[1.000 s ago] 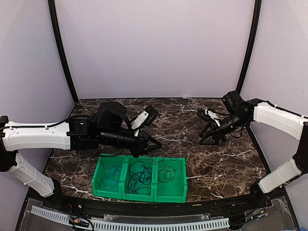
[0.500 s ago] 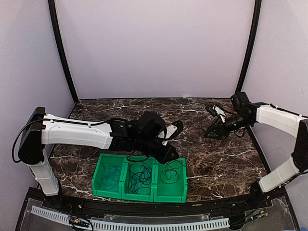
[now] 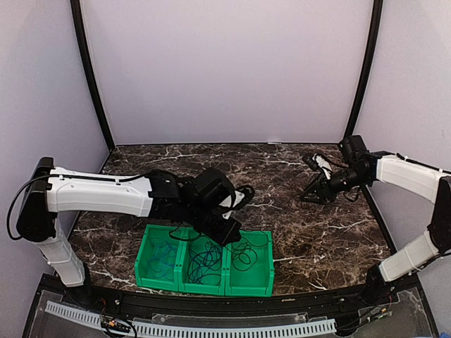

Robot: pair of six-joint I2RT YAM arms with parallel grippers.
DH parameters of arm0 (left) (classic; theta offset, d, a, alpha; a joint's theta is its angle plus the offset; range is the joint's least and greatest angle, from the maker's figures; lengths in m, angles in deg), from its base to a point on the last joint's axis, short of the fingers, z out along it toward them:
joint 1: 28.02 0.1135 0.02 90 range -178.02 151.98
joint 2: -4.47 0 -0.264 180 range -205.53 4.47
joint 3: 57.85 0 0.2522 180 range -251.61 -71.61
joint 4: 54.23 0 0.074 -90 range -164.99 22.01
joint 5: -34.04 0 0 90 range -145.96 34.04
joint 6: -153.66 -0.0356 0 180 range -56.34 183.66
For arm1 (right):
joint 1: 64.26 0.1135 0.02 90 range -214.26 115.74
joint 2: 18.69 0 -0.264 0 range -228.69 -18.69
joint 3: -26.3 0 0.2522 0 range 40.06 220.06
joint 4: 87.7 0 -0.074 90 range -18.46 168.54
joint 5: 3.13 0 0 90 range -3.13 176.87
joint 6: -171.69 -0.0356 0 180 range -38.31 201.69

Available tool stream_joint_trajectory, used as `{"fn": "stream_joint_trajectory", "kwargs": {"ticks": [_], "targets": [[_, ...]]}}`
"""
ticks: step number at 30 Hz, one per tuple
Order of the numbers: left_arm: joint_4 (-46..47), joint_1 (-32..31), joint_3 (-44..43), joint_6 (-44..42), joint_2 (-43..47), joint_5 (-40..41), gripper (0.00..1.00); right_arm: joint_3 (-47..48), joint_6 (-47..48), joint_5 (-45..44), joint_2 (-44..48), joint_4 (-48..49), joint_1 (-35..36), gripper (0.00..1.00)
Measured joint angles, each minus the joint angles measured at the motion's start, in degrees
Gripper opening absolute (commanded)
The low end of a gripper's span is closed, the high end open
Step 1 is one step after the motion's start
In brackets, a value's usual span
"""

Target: Untangle the cables

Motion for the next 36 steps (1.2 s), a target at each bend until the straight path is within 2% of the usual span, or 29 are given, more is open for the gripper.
{"fn": "stream_joint_trajectory", "kwargs": {"ticks": [4,8,12,14,19,23,28,36], "targets": [[-0.6,0.0,0.0,0.8,1.7,-0.2,0.0,0.0,0.3,1.6,0.0,0.1,0.0,0.57],[0.5,0.0,0.0,1.6,-0.4,-0.9,0.0,0.5,3.7,7.1,0.0,-3.9,0.4,0.58],[3.5,0.0,0.0,2.1,-3.3,-1.4,0.0,0.5,6.3,9.0,0.1,-6.4,1.8,0.58],[5.6,0.0,0.0,2.4,-5.1,-1.7,0.04,0.5,7.1,9.2,0.2,-7.2,2.2,0.58],[7.3,-0.3,-0.3,2.6,-8.3,-1.9,0.32,0.2,7.8,9.0,0.6,-7.5,2.3,0.58],[7.0,-0.9,-1.0,2.0,-8.3,-0.8,0.43,-0.3,8.4,8.5,1.4,-7.8,3.4,0.58],[6.6,-1.0,-1.0,0.6,-5.6,0.3,0.5,-0.9,8.9,7.3,1.8,-7.9,7.4,0.58],[7.0,-1.0,-0.9,-3.1,1.5,1.0,0.5,-0.9,9.1,6.4,1.3,-8.1,10.2,0.58]]}}
